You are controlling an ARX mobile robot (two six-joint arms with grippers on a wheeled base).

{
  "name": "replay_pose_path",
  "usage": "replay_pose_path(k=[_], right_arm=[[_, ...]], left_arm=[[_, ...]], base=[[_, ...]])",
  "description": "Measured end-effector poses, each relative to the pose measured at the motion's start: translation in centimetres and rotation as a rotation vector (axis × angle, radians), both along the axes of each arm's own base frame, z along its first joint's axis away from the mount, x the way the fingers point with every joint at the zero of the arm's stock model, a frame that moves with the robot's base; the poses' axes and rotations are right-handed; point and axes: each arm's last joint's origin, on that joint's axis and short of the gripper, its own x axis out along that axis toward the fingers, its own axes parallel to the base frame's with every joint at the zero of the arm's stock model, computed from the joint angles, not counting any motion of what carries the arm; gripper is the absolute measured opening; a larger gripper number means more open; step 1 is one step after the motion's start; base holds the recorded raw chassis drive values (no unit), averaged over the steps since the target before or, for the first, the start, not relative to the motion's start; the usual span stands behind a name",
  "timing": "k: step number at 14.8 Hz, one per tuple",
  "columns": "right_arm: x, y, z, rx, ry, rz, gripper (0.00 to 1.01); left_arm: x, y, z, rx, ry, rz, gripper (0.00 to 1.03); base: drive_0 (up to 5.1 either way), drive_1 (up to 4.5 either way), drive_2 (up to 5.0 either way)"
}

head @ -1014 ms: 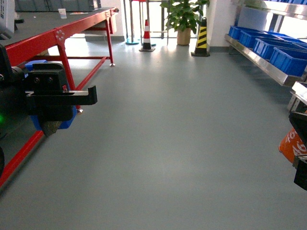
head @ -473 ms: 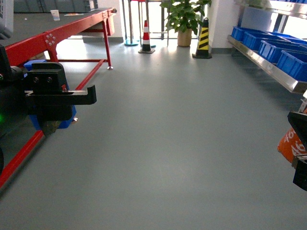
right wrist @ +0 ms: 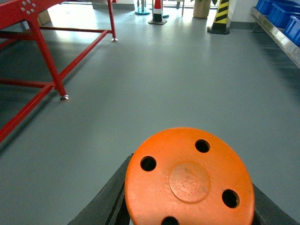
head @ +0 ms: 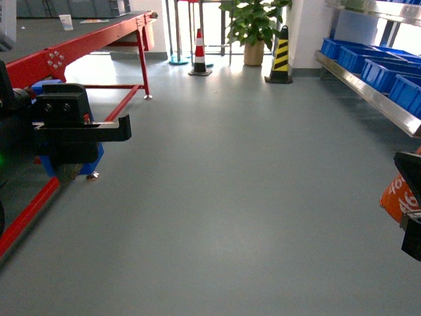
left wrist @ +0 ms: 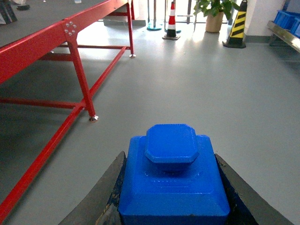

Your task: Sort blue parts and orange caps into right shelf containers

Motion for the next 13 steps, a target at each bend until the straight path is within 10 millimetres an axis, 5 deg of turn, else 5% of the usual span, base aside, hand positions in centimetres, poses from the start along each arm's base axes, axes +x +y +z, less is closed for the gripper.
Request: replay_pose_path(k=[13], right_arm=[[-0.01, -0.01, -0.05, -0.003, 0.005, 0.0, 0.44]], left_arm=[[-0.02, -0.04, -0.06, 0.002, 0.006, -0.002, 0.4]], base=[[0.1, 4.13, -4.0]])
